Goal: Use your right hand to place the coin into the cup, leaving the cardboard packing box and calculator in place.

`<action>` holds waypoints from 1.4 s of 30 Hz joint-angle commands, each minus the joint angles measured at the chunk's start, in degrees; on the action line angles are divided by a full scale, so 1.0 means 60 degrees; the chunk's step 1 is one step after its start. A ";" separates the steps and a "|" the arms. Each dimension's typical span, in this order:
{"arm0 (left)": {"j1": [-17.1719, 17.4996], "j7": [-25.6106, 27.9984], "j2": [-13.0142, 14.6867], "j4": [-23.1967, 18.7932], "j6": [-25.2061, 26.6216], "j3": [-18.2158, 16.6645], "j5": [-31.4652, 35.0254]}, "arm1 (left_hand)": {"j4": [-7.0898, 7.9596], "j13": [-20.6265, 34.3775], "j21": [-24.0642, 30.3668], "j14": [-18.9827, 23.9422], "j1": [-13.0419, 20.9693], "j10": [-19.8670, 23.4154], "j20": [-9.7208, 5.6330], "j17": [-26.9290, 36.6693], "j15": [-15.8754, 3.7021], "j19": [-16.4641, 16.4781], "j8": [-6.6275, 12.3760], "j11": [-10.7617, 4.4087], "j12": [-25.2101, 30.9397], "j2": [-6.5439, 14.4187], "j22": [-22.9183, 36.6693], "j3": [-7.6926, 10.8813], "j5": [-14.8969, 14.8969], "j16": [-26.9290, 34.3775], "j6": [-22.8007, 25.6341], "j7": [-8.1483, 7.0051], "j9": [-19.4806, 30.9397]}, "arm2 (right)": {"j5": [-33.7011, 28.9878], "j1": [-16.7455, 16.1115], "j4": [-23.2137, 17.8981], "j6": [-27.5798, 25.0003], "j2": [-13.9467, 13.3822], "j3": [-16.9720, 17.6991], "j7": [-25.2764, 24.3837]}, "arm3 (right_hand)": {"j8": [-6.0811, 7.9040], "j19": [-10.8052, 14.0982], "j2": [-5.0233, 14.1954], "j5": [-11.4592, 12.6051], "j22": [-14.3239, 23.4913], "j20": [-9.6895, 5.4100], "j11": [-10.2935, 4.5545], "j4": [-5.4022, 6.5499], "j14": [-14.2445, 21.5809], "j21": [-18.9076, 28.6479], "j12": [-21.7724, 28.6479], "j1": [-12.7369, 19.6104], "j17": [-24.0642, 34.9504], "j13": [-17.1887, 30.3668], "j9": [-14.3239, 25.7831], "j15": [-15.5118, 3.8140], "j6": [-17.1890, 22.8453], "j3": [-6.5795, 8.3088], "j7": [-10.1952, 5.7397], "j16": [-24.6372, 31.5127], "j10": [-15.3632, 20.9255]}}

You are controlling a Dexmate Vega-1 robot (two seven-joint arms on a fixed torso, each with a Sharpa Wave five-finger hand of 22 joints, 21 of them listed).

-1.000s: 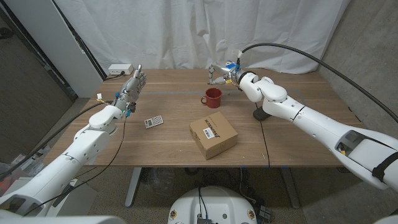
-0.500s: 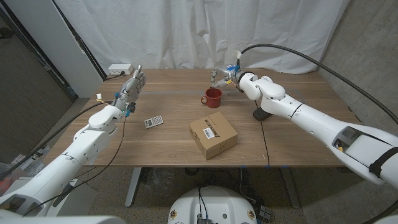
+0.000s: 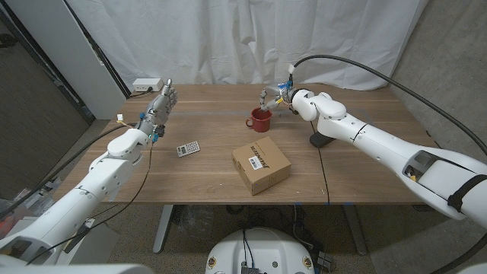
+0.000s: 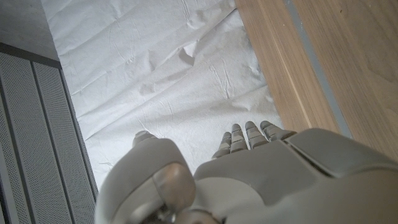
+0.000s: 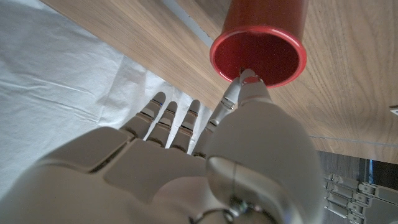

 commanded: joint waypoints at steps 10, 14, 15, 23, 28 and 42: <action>-0.0345 -0.0159 -0.0211 0.0451 -0.0057 0.0200 0.0033 | -0.0029 0.0047 0.0069 0.0018 0.0057 0.0052 -0.0008 0.0041 -0.0042 -0.0118 0.0051 -0.0019 0.0028 0.0061 0.0038 -0.0105 -0.0014 0.0006 0.0017 -0.0044 0.0041 | 0.0293 0.0449 0.0547 -0.0027 0.0171 -0.0421 0.0352 | 0.0074 -0.0037 0.0095 -0.0048 0.0010 -0.0436 0.0016 -0.0015 0.0007 -0.0020 0.0048 0.0016 0.0006 -0.0006 0.0013 -0.0251 0.0022 -0.0015 -0.0053 0.0051 0.0125; -0.0392 -0.0184 -0.0237 0.0519 -0.0064 0.0224 0.0035 | -0.0029 0.0047 0.0067 0.0020 0.0059 0.0049 -0.0005 0.0041 -0.0044 -0.0124 0.0052 -0.0002 0.0027 0.0063 0.0038 -0.0109 -0.0014 0.0006 0.0019 -0.0034 0.0041 | 0.0339 0.0494 0.0590 -0.0029 0.0182 -0.0429 0.0327 | 0.0088 -0.0040 0.0096 -0.0054 0.0010 -0.0437 0.0027 -0.0025 0.0010 -0.0023 0.0047 0.0027 0.0005 -0.0007 0.0006 -0.0254 0.0017 -0.0019 -0.0053 0.0055 0.0125; -0.0403 -0.0185 -0.0252 0.0537 -0.0071 0.0228 0.0031 | -0.0029 0.0047 0.0066 0.0021 0.0059 0.0050 -0.0004 0.0041 -0.0044 -0.0125 0.0051 0.0000 0.0027 0.0063 0.0038 -0.0111 -0.0014 0.0007 0.0017 -0.0039 0.0041 | 0.0360 0.0496 0.0596 -0.0016 0.0178 -0.0425 0.0308 | 0.0090 -0.0039 0.0097 -0.0055 0.0010 -0.0435 0.0030 -0.0026 0.0006 -0.0023 0.0047 0.0028 0.0005 -0.0007 0.0005 -0.0248 0.0016 -0.0019 -0.0053 0.0053 0.0126; -0.0458 -0.0212 -0.0286 0.0625 -0.0055 0.0275 0.0030 | -0.0029 0.0047 0.0064 0.0017 0.0064 0.0048 -0.0002 0.0041 -0.0043 -0.0133 0.0052 -0.0016 0.0026 0.0069 0.0038 -0.0122 -0.0014 0.0006 0.0023 -0.0026 0.0041 | 0.0462 0.0522 0.0590 0.0093 0.0121 -0.0467 0.0371 | -0.0063 -0.0104 0.0150 -0.0124 0.0018 -0.0333 0.0222 -0.0003 -0.0023 -0.0048 -0.0026 -0.0016 0.0021 -0.0038 -0.0108 -0.0115 -0.0353 -0.0036 -0.0039 0.0066 -0.0013; -0.0470 -0.0218 -0.0302 0.0657 -0.0079 0.0277 0.0026 | -0.0029 0.0047 0.0066 0.0011 0.0068 0.0041 0.0002 0.0041 -0.0046 -0.0132 0.0051 -0.0021 0.0023 0.0073 0.0038 -0.0130 -0.0014 0.0003 0.0021 -0.0029 0.0041 | 0.0526 0.0535 0.0610 0.0192 0.0098 -0.0470 0.0383 | -0.0223 -0.0179 0.0143 -0.0171 0.0021 -0.0265 0.0286 0.0008 -0.0072 -0.0077 -0.0076 -0.0061 0.0017 -0.0064 -0.0227 -0.0047 -0.0567 -0.0051 -0.0056 0.0052 -0.0108; -0.0594 -0.0333 -0.0381 0.0867 -0.0160 0.0332 0.0024 | -0.0030 0.0047 0.0064 0.0010 0.0077 0.0042 0.0023 0.0041 -0.0050 -0.0141 0.0051 -0.0037 0.0023 0.0082 0.0038 -0.0151 -0.0014 0.0003 0.0022 -0.0034 0.0041 | 0.0557 0.0583 0.0497 0.0196 0.0064 -0.0491 0.0613 | -0.1000 -0.0416 -0.0009 -0.0423 0.0028 -0.0102 0.0608 0.0182 -0.0290 -0.0153 -0.0230 -0.0574 -0.0065 -0.0131 -0.0661 0.0122 -0.1873 -0.0271 -0.0022 -0.0009 -0.0420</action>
